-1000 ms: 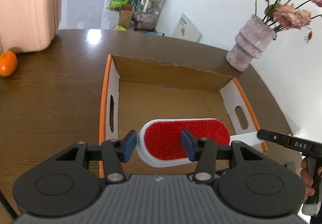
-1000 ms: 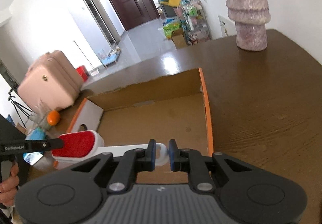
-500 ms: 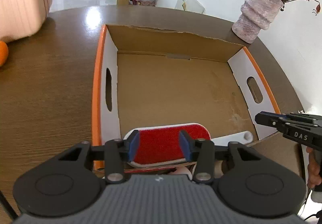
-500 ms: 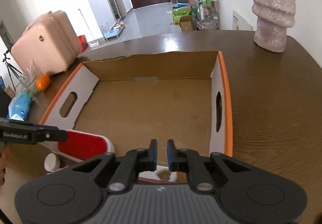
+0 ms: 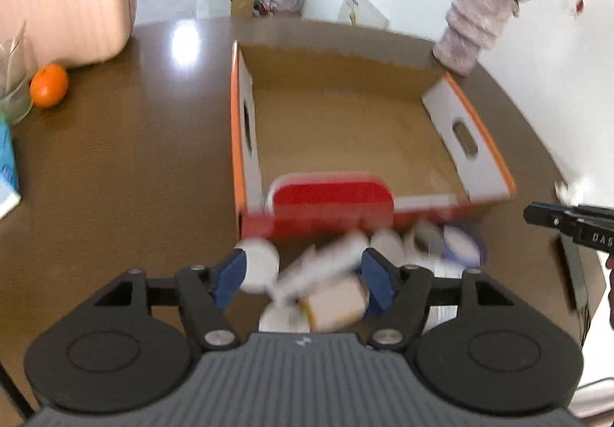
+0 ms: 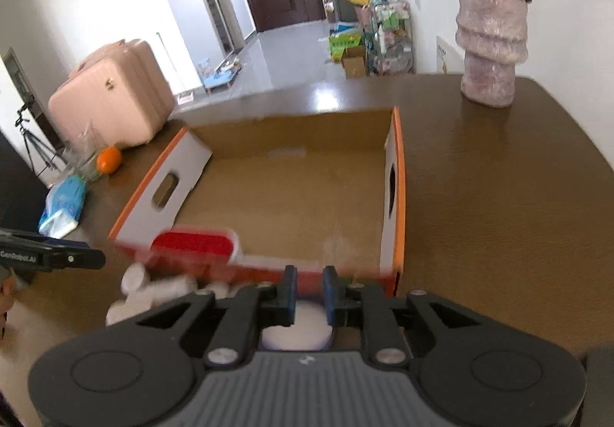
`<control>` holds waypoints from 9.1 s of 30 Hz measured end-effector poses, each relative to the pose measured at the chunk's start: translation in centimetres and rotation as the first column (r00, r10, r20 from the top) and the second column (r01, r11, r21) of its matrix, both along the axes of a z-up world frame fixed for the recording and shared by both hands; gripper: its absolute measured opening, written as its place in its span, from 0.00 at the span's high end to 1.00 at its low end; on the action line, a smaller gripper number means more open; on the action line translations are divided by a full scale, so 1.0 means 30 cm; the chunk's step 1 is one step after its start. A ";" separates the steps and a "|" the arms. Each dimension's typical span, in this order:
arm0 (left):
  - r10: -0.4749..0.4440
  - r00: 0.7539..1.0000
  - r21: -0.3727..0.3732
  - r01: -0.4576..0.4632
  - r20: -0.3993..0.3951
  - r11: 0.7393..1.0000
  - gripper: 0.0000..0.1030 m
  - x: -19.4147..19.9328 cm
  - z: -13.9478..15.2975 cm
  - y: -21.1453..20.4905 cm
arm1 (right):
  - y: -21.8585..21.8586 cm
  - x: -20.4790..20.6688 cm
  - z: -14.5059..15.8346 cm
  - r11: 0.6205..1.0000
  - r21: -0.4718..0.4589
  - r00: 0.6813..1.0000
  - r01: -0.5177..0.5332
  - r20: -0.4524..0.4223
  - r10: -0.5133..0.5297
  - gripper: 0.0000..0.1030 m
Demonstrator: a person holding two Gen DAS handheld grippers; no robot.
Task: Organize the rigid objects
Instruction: 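Open both tools to drop the red lint brush into the box, then grasp the white ridged bottle cap with the left tool while the right tool grasps the white cube, then carry the white cap and white cube over the cardboard box with both tools, then open both tools to drop the cap and cube into the box, then move both tools back from the box toward the remaining items, then grasp the green spray bottle with the right tool while the left tool grasps a white ridged cap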
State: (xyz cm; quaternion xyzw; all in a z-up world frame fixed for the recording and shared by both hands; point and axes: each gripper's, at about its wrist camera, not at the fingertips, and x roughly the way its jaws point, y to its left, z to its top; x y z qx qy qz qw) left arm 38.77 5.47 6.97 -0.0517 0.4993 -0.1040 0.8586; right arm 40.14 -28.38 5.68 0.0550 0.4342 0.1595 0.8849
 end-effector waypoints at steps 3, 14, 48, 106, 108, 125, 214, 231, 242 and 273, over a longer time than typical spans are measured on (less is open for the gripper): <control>-0.013 1.000 0.039 0.014 -0.018 0.999 0.33 -0.096 -0.026 0.004 | 0.002 -0.105 -0.030 1.000 -0.023 0.999 -0.021 -0.026 0.020 0.81; -0.017 1.000 0.081 0.018 -0.017 0.997 0.27 -0.369 -0.111 0.038 | 0.022 -0.450 -0.163 0.998 -0.038 0.997 -0.047 -0.060 0.045 0.71; -0.252 0.968 0.265 0.243 -0.002 0.933 0.40 -0.088 -0.231 -0.045 | 0.516 -0.225 -0.131 0.952 -0.016 0.950 -0.304 -0.080 0.302 0.62; -0.361 0.929 0.135 0.369 -0.081 0.919 0.63 -0.312 -0.190 -0.083 | 0.356 -0.374 -0.191 0.889 -0.230 0.905 -0.395 -0.260 0.335 0.52; -0.361 0.929 0.129 0.368 -0.076 0.921 0.63 -0.305 -0.177 -0.104 | 0.314 -0.382 -0.185 0.895 -0.228 0.911 -0.383 -0.256 0.324 0.52; -0.298 0.954 0.111 0.300 -0.034 0.948 0.62 0.060 0.055 -0.172 | 0.168 -0.108 0.055 0.914 -0.217 0.935 -0.344 -0.169 0.311 0.52; -0.118 0.990 0.116 0.127 -0.077 0.985 0.43 -0.310 -0.099 0.029 | 0.117 -0.376 -0.133 0.952 -0.201 0.958 -0.232 -0.217 0.188 0.46; -0.001 0.998 0.119 0.008 -0.061 0.993 0.45 -0.089 -0.196 0.127 | 0.087 -0.278 -0.230 0.961 -0.218 0.967 -0.172 -0.221 0.123 0.53; 0.015 0.999 0.046 -0.012 -0.051 0.999 0.53 0.119 -0.228 0.102 | 0.067 -0.153 -0.240 0.958 -0.246 0.975 -0.148 -0.201 0.099 0.71; -0.036 0.997 0.139 0.045 -0.065 0.989 0.84 -0.004 -0.141 0.110 | 0.012 -0.216 -0.176 0.952 -0.266 0.980 -0.150 -0.166 0.108 0.71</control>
